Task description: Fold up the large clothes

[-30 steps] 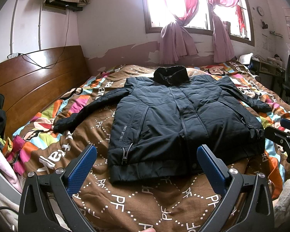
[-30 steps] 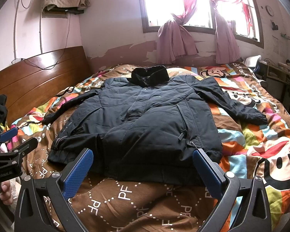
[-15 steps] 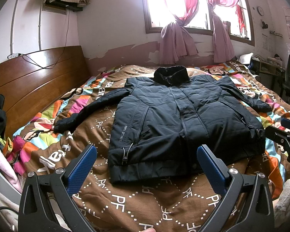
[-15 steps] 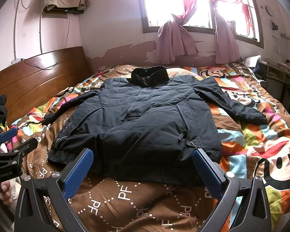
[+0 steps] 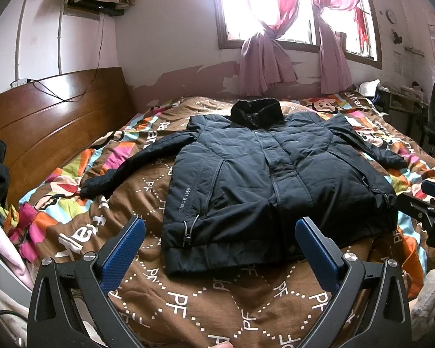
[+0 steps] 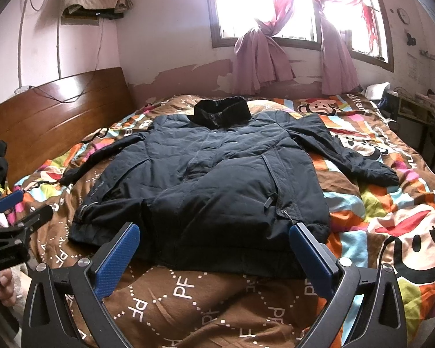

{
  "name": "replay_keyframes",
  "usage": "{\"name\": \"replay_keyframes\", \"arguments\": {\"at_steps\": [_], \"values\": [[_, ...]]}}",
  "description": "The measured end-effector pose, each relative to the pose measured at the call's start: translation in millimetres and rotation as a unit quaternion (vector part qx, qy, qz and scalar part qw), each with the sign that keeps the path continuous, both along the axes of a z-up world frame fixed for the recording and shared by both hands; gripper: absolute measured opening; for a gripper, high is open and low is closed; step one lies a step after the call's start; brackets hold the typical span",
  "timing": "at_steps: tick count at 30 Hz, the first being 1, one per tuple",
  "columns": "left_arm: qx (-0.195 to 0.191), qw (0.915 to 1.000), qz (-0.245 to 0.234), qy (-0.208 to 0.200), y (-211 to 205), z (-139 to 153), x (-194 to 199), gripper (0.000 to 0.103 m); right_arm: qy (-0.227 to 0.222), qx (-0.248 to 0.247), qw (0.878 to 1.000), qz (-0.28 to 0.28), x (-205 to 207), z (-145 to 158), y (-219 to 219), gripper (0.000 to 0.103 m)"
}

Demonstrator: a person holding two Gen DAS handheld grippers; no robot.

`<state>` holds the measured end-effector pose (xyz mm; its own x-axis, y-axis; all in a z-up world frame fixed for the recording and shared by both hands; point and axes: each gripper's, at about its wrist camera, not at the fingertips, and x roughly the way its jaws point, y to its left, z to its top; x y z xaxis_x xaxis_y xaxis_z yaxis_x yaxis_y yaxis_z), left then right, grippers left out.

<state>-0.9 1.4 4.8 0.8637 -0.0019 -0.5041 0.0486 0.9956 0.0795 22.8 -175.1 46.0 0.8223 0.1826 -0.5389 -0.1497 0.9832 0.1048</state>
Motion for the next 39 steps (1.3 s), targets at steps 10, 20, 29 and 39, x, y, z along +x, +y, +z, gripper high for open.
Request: {"name": "replay_keyframes", "arguments": {"at_steps": [10, 20, 29, 39], "values": [[-0.021, 0.9996, 0.010, 0.015, 3.4, 22.2, 6.4, 0.102, 0.025, -0.016, 0.999, -0.039, 4.2, 12.9, -5.2, 0.103], [-0.012, 0.9999, 0.007, -0.001, 6.5, 47.0, 2.5, 0.102, 0.010, -0.060, 0.997, -0.046, 2.4, 54.3, 10.9, 0.103], [0.017, 0.9994, -0.029, -0.011, 3.7, 100.3, 27.6, 0.102, 0.000, -0.191, 0.979, -0.067, 10.4, 99.6, 29.8, 0.103], [0.013, 0.9996, -0.020, -0.016, 6.9, 163.6, 74.5, 0.102, -0.072, -0.251, 0.964, -0.058, 19.2, 149.1, 38.4, 0.103]]}}
